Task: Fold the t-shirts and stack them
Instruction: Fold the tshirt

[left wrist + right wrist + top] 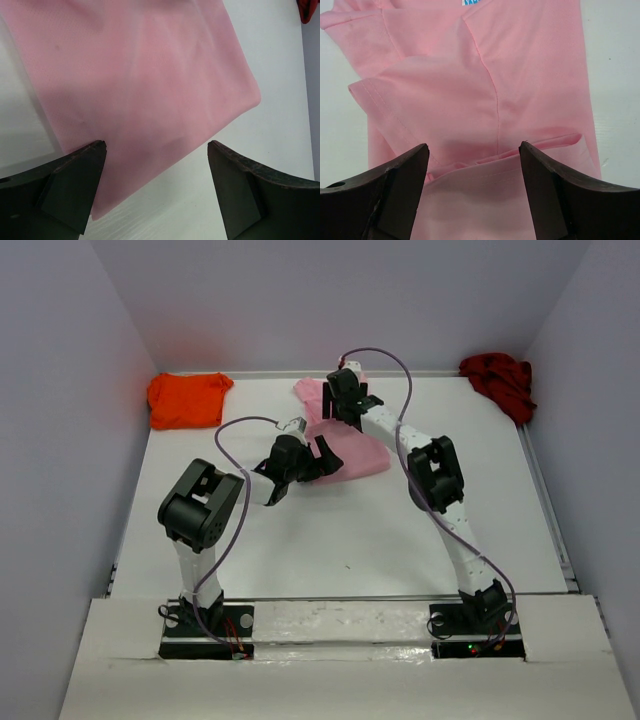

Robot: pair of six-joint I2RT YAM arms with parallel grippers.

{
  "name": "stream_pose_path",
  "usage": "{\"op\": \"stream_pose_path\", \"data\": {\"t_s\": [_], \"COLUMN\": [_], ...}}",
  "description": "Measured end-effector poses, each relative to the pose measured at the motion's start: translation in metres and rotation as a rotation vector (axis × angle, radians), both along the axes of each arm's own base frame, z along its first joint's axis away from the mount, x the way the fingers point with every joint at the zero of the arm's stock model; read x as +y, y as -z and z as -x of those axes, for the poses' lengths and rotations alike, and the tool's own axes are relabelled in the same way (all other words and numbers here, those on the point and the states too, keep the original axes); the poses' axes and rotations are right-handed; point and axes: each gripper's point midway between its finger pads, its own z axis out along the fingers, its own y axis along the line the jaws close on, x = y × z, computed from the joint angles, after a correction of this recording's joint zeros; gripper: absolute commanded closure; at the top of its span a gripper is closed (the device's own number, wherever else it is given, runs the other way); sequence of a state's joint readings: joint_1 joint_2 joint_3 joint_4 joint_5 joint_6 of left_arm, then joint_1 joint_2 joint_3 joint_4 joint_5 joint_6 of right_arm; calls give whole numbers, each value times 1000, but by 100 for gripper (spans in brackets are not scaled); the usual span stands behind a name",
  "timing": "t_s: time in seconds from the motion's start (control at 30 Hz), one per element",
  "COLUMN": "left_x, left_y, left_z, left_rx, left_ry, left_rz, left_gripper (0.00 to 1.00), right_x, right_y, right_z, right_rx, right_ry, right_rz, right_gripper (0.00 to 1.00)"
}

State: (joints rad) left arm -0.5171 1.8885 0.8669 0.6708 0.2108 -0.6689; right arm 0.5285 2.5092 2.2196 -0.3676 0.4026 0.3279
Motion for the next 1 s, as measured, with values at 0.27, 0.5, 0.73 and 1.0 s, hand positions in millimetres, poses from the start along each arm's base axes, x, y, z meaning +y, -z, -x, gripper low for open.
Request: {"op": "stream_pose_path", "data": {"t_s": [0.27,0.5,0.73,1.0], "left_x": [0,18,32,59], "left_y": [0,-21,-133,-215], "left_z": [0,18,23,36], "left_rx": [-1,21,-176,-350], "left_ry": [3,-46,-119,-172], "left_rz": [-1,-91,-93,-86], "left_gripper": [1,1,1,1], "right_x": [-5,-24,-47,-53], "right_y": [3,-40,-93,-17], "right_z": [0,29,74,119], "right_rx": [11,2,-62,105], "right_ry": [-23,-34,-24,-51], "right_rz": [43,61,-5,-14], "right_gripper": [21,23,23,24]}}
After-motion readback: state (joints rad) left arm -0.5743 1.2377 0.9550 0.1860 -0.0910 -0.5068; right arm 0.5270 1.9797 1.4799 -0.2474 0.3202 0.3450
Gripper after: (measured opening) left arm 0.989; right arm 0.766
